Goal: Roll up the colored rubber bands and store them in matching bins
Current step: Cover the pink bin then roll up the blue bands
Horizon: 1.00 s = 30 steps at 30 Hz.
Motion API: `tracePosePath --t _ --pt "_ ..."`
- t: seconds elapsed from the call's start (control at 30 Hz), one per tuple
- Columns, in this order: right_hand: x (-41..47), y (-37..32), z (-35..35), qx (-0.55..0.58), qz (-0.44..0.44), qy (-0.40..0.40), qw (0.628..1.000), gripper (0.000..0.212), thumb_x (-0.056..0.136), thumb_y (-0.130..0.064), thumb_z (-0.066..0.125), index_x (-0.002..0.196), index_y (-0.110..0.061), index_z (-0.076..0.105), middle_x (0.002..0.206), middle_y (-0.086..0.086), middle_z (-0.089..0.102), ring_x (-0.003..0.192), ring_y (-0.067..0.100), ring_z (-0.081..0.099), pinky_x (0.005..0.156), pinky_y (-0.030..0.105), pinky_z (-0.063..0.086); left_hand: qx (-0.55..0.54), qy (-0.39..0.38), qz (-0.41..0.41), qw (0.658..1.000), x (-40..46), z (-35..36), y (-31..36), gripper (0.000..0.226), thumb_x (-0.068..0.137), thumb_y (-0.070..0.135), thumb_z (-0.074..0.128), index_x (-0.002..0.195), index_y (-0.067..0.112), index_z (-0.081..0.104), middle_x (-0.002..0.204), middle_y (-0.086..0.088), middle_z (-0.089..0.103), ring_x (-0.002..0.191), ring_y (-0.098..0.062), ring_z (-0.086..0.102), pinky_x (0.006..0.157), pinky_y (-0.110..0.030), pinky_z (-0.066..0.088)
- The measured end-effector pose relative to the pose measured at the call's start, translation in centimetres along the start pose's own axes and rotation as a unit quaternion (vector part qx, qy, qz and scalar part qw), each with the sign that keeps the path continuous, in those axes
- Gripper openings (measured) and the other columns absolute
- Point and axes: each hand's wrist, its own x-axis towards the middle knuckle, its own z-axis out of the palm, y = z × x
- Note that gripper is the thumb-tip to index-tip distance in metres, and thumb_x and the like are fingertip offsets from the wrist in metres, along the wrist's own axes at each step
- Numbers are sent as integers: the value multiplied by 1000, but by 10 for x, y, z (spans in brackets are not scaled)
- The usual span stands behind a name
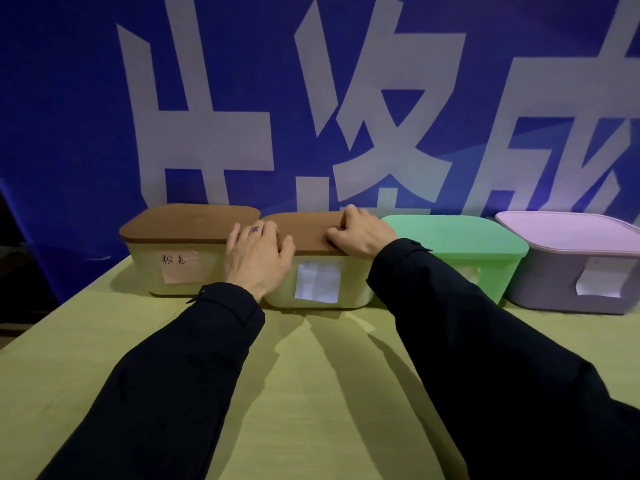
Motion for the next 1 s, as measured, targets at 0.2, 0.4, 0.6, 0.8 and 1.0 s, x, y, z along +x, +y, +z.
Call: tracePosePath --t 0.2,0.4,0.6,0.8,1.0 --pt "14 -3 3 -60 16 -106 992 84 83 -88 24 155 -45 16 168 8 1 154 36 2 119 63 1 -20 13 -3 1000 1 9 -2 31 100 42 30 100 20 52 103 0 62 107 -23 59 123 -48 16" --pt "22 -2 5 -52 12 -90 994 93 74 -94 27 150 -41 32 166 15 11 151 39 15 119 61 13 -19 12 -6 1000 0 8 -2 42 94 48 20 100 21 51 102 2 62 106 -21 59 123 -47 16" --pt "23 1 9 -50 3 -71 996 99 70 -97 21 150 -41 33 162 11 26 149 34 22 119 57 18 -28 18 -7 999 -1 9 0 34 100 43 28 101 20 52 103 1 62 107 -22 58 124 -46 15" --pt "22 2 6 -54 -13 -73 996 92 77 -94 22 149 -38 38 156 6 40 141 31 40 113 49 34 -34 25 -7 999 -1 10 0 38 97 44 25 100 19 53 101 0 62 105 -22 59 123 -46 16" --pt "12 -5 5 -30 6 71 997 47 92 -61 41 105 -26 68 100 4 71 86 28 62 77 36 51 -29 18 -18 999 -1 11 1 38 99 44 25 101 18 53 105 -1 63 109 -23 57 123 -45 15"
